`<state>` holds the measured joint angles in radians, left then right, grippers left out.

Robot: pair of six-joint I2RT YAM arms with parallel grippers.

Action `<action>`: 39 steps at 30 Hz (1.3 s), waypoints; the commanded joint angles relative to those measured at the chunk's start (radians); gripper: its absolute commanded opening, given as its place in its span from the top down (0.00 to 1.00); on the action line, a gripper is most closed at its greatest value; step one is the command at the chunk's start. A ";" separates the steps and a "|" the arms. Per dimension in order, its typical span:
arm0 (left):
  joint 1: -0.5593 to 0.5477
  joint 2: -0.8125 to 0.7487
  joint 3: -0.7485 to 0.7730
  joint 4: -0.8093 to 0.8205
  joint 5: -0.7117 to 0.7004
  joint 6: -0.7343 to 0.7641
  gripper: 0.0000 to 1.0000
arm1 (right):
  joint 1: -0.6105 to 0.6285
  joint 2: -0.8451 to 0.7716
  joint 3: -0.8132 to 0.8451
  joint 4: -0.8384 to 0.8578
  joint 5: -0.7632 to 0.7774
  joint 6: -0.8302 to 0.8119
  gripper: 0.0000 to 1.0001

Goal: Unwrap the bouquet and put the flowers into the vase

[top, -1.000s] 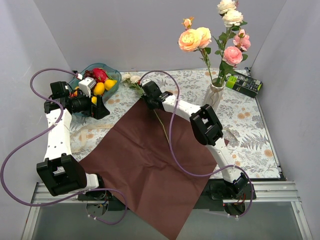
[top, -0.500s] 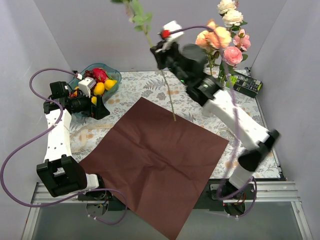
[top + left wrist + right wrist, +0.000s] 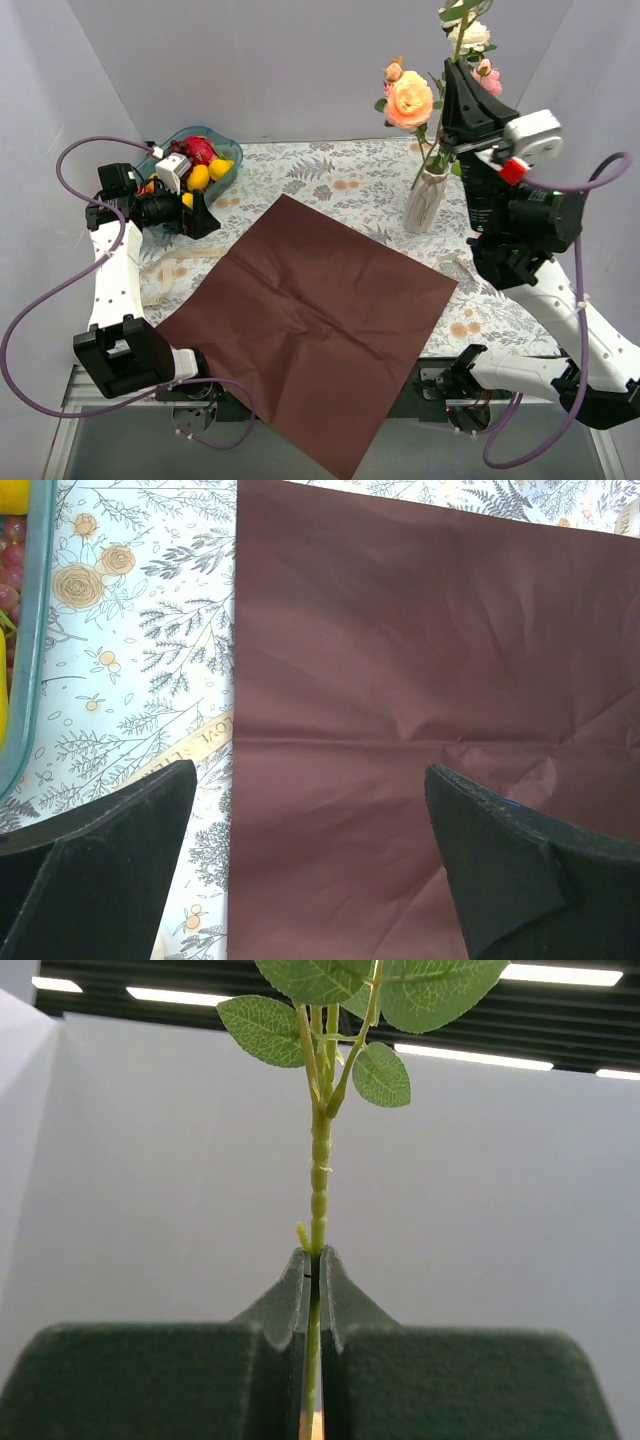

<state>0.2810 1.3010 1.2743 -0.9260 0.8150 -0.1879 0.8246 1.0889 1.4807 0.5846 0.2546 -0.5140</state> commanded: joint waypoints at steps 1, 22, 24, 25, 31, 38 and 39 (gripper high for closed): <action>-0.003 -0.035 0.022 0.012 0.021 0.004 0.02 | -0.019 -0.012 -0.098 0.207 0.124 -0.204 0.99; -0.002 0.035 0.046 0.070 0.055 -0.042 0.02 | -0.301 0.065 -0.247 0.388 0.057 -0.113 0.99; -0.002 0.038 0.043 0.078 0.058 -0.048 0.02 | -0.314 0.072 -0.258 0.408 0.046 -0.093 0.99; -0.003 0.040 0.040 0.088 0.058 -0.053 0.02 | -0.329 0.074 -0.270 0.414 0.041 -0.081 0.99; -0.003 0.050 0.046 0.096 0.053 -0.053 0.02 | -0.370 0.088 -0.312 0.448 0.006 -0.011 0.99; -0.003 0.057 0.050 0.102 0.056 -0.058 0.02 | -0.398 0.115 -0.350 0.494 -0.011 0.034 0.99; -0.002 0.057 0.051 0.101 0.058 -0.059 0.02 | -0.407 0.121 -0.353 0.504 -0.011 0.040 0.99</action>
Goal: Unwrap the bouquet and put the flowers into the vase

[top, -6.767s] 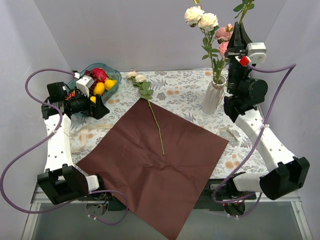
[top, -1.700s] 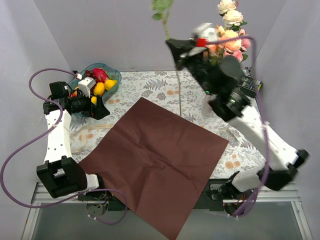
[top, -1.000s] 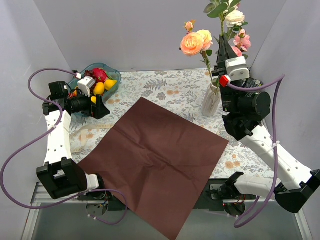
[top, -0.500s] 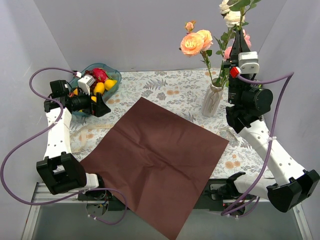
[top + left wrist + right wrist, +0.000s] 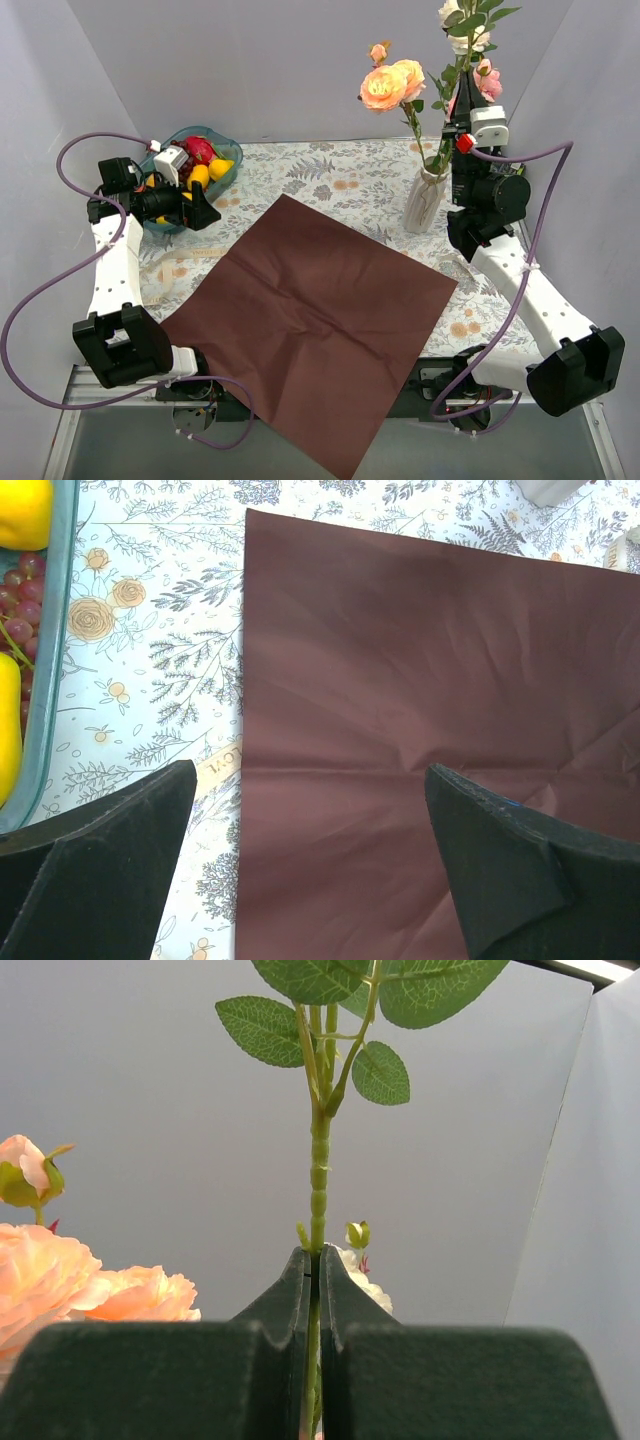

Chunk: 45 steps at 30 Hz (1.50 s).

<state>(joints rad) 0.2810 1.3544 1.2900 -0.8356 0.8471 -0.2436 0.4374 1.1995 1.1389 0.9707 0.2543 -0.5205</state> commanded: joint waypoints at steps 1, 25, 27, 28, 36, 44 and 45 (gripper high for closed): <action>-0.003 0.006 0.034 0.010 0.026 -0.003 0.02 | -0.023 0.015 -0.014 0.138 -0.010 0.056 0.99; -0.003 0.057 0.061 -0.013 0.018 0.021 0.02 | -0.083 0.160 0.076 0.284 -0.058 0.008 0.99; -0.002 0.060 0.061 -0.013 0.021 0.021 0.02 | -0.092 0.161 0.070 0.286 -0.062 0.008 0.99; -0.003 0.061 0.063 -0.014 0.023 0.021 0.02 | -0.094 0.160 0.065 0.287 -0.064 0.013 0.99; -0.003 0.066 0.072 -0.019 0.020 0.021 0.02 | -0.101 0.172 -0.020 0.351 -0.069 0.028 0.99; -0.003 0.074 0.089 -0.034 0.012 0.032 0.02 | -0.100 0.201 -0.103 0.395 -0.020 0.057 0.99; -0.003 0.077 0.092 -0.037 0.013 0.030 0.02 | -0.100 0.199 -0.114 0.393 -0.017 0.062 0.99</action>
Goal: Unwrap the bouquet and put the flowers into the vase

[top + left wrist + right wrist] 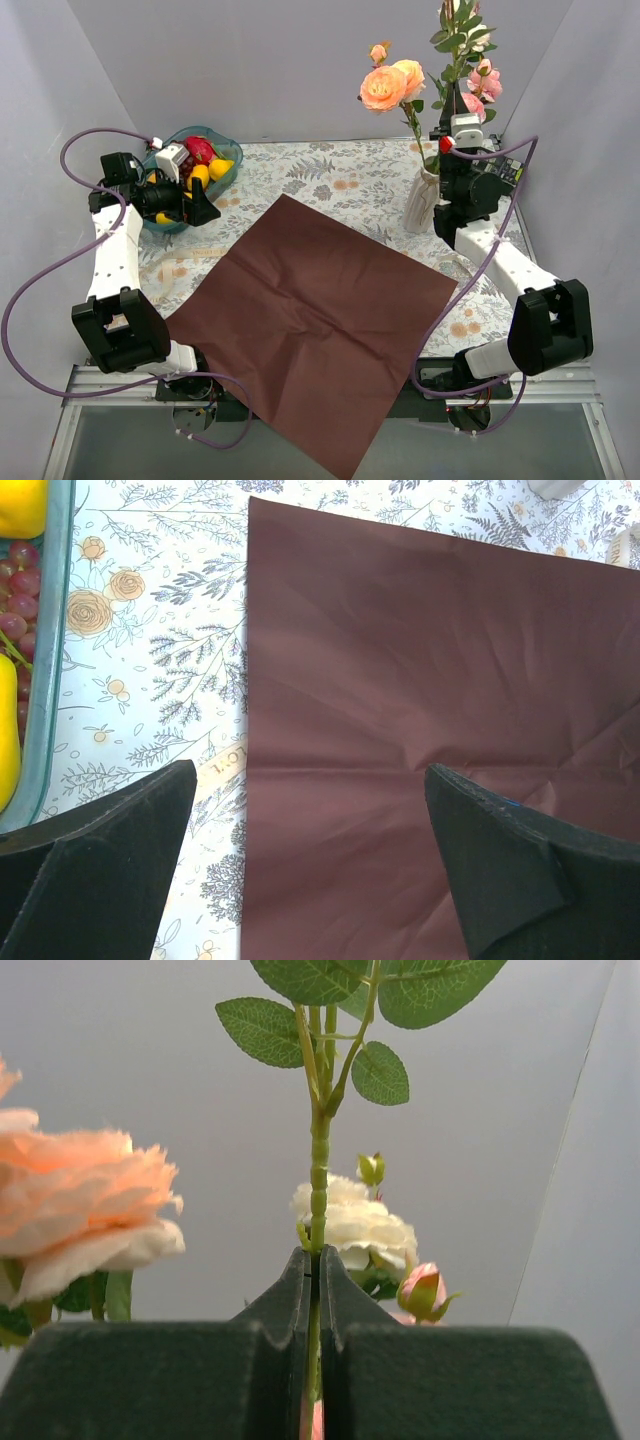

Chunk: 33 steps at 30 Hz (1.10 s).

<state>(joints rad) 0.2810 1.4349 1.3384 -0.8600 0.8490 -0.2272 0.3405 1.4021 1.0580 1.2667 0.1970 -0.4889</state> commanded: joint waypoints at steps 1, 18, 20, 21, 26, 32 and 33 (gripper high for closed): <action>-0.003 -0.002 0.050 -0.014 0.013 0.012 0.02 | -0.003 -0.008 -0.044 0.094 0.059 0.036 0.99; -0.003 -0.005 0.096 -0.030 0.042 -0.012 0.02 | 0.049 -0.222 -0.231 -0.206 0.144 0.150 0.07; -0.003 -0.008 0.097 -0.031 0.044 -0.017 0.02 | 0.051 -0.248 -0.213 -0.289 0.151 0.162 0.06; -0.003 -0.014 0.099 -0.034 0.042 -0.018 0.02 | 0.051 -0.271 -0.210 -0.318 0.151 0.183 0.06; -0.002 -0.034 0.094 -0.043 0.038 -0.020 0.02 | 0.054 -0.359 -0.213 -0.559 0.148 0.288 0.04; -0.002 -0.059 0.088 -0.053 0.042 -0.040 0.02 | 0.057 -0.439 -0.054 -1.187 0.040 0.524 0.03; -0.003 -0.063 0.087 -0.057 0.051 -0.043 0.02 | 0.055 -0.466 -0.032 -1.249 -0.009 0.550 0.02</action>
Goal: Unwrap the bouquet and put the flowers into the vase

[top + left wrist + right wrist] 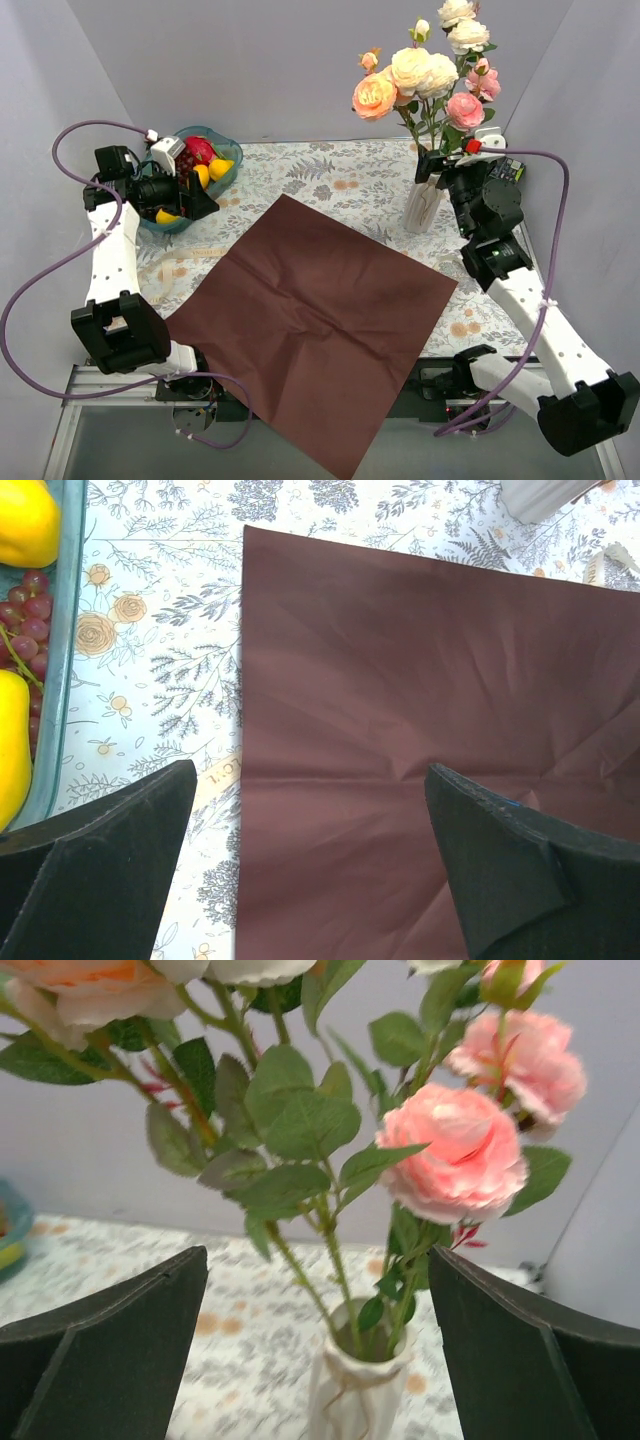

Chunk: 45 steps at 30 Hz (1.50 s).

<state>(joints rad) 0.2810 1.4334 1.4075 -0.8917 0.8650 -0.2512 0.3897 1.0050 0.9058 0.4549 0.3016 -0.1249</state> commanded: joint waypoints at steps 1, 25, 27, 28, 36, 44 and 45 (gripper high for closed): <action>-0.003 -0.068 0.015 -0.029 0.038 -0.020 0.02 | 0.008 -0.091 0.107 -0.485 -0.224 0.215 0.02; -0.005 -0.277 -0.159 -0.084 -0.018 -0.003 0.04 | 0.006 -0.506 -0.054 -0.886 -0.464 0.429 0.27; -0.003 -0.281 -0.174 -0.082 -0.024 -0.003 0.04 | 0.005 -0.500 -0.058 -0.907 -0.443 0.429 0.98; -0.003 -0.284 -0.180 -0.079 -0.029 -0.003 0.04 | 0.006 -0.496 -0.058 -0.938 -0.412 0.432 0.99; -0.003 -0.269 -0.200 -0.072 -0.049 -0.013 0.03 | 0.006 -0.290 0.016 -1.163 -0.168 0.522 0.05; -0.003 -0.251 -0.214 -0.052 -0.064 -0.043 0.02 | 0.006 -0.310 0.024 -1.168 -0.137 0.499 0.02; -0.002 -0.252 -0.219 -0.049 -0.067 -0.048 0.02 | 0.005 -0.321 0.018 -1.156 -0.139 0.499 0.02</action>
<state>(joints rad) 0.2810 1.1893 1.2091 -0.9577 0.8062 -0.2810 0.3943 0.7605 0.9016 -0.7399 0.1375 0.3752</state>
